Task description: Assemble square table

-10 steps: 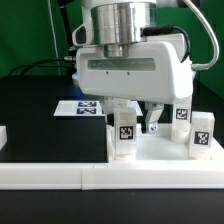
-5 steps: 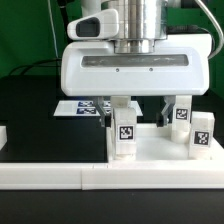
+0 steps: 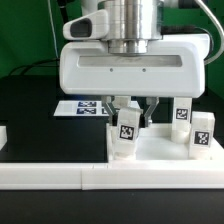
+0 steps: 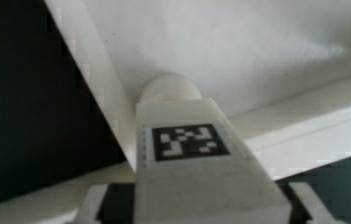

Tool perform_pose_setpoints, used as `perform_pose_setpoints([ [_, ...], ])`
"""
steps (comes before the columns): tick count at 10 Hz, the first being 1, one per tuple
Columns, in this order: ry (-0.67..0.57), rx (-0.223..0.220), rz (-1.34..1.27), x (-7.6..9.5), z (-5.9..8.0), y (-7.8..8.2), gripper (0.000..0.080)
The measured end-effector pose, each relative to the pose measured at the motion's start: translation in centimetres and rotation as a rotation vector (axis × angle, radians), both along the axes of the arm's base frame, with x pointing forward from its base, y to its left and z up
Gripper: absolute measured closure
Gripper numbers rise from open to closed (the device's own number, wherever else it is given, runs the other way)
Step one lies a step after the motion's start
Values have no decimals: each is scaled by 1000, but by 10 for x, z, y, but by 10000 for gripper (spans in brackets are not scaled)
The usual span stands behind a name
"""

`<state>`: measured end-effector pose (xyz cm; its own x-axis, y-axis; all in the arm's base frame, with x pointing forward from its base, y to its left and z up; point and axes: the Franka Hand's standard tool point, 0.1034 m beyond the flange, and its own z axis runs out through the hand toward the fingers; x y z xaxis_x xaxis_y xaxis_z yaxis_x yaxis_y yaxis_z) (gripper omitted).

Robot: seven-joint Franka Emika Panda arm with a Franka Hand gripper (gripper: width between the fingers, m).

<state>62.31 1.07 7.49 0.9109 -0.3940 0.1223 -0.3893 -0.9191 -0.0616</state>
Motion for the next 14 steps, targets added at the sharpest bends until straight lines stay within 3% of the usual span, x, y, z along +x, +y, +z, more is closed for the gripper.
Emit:
perform_pose_setpoints([
  [2,1,21,-144,0,0,-1,507],
  [5,68,137,-743,-1,-2,0,507],
  [8,92,244,-1104,1,-3,-3,506],
  [10,91,243,-1105,1,-3,-3,505],
  [11,90,220,-1015,0,-3,-3,505],
  [13,60,125,-517,3,-1,-6,188],
  [14,60,113,-393,2,-1,-4,188],
])
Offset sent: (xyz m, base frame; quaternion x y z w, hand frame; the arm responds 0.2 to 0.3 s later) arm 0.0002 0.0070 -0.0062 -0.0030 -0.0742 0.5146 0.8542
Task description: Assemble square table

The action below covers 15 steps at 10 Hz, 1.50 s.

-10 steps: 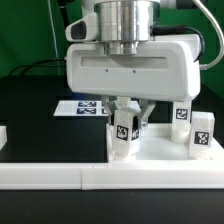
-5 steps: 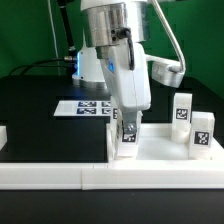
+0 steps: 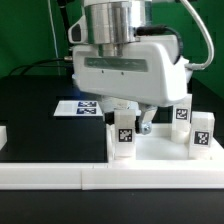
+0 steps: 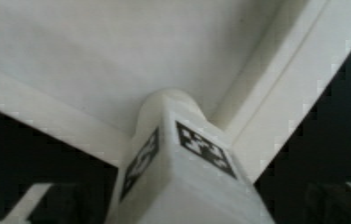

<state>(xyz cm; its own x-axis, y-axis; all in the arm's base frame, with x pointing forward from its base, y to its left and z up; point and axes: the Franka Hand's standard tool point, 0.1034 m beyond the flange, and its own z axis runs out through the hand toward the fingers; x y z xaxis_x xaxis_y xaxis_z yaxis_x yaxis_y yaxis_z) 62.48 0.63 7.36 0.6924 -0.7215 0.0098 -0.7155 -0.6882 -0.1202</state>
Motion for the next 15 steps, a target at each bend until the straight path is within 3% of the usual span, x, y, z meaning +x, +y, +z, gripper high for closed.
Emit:
perform_pose_setpoints([
  [4,-17,-35,265,0,0,-2,151],
  [6,-22,-116,583,1,0,10,151],
  [8,-21,-113,553,1,-1,8,151],
  [10,-21,-111,543,1,-1,8,407],
  [11,-15,-106,455,1,-1,4,407],
  [12,-11,-99,370,1,-1,4,505],
  [15,29,-51,-86,-1,0,1,505],
])
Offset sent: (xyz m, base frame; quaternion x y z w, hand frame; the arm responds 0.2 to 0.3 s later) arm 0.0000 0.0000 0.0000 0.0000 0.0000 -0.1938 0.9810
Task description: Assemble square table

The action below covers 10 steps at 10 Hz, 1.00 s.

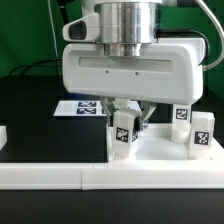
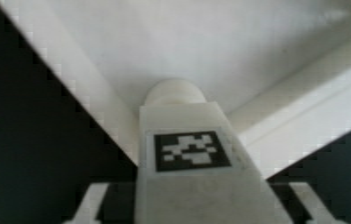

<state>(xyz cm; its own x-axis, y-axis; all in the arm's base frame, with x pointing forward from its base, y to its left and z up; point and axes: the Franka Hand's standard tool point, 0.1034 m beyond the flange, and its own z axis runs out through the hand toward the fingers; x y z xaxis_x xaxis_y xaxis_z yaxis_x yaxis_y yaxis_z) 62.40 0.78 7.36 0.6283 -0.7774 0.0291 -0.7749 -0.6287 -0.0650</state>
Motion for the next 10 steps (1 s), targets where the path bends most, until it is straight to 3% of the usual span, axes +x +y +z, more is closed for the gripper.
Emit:
perform_pose_setpoints([
  [3,18,58,-485,0,-5,3,506],
  [4,18,97,-682,1,-5,3,506],
  [7,17,108,-726,1,-5,2,506],
  [8,11,97,-615,1,-5,1,263],
  [9,3,85,-442,1,-5,-1,263],
  [10,-6,72,-229,1,-6,-2,170],
])
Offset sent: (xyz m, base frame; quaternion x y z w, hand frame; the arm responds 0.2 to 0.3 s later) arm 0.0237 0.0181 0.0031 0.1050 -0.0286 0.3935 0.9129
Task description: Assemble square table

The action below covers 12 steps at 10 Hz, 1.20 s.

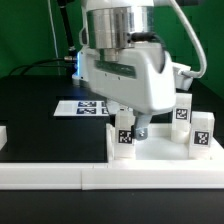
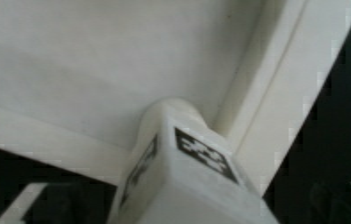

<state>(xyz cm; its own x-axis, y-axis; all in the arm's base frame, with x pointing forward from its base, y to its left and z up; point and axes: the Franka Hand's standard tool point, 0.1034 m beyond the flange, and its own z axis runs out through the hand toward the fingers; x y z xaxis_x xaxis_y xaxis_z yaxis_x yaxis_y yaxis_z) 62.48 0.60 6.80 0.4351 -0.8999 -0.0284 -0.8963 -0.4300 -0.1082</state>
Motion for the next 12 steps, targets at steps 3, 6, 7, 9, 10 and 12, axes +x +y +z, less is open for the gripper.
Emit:
perform_pose_setpoints([
  [3,-13,-18,188,0,0,-1,151],
  [6,-14,-117,737,0,0,8,150],
  [7,-14,-128,855,-1,-1,11,150],
  [9,-14,-127,834,0,-1,10,150],
  [10,-14,-127,831,0,-1,10,266],
  [12,-7,-125,697,0,0,2,403],
])
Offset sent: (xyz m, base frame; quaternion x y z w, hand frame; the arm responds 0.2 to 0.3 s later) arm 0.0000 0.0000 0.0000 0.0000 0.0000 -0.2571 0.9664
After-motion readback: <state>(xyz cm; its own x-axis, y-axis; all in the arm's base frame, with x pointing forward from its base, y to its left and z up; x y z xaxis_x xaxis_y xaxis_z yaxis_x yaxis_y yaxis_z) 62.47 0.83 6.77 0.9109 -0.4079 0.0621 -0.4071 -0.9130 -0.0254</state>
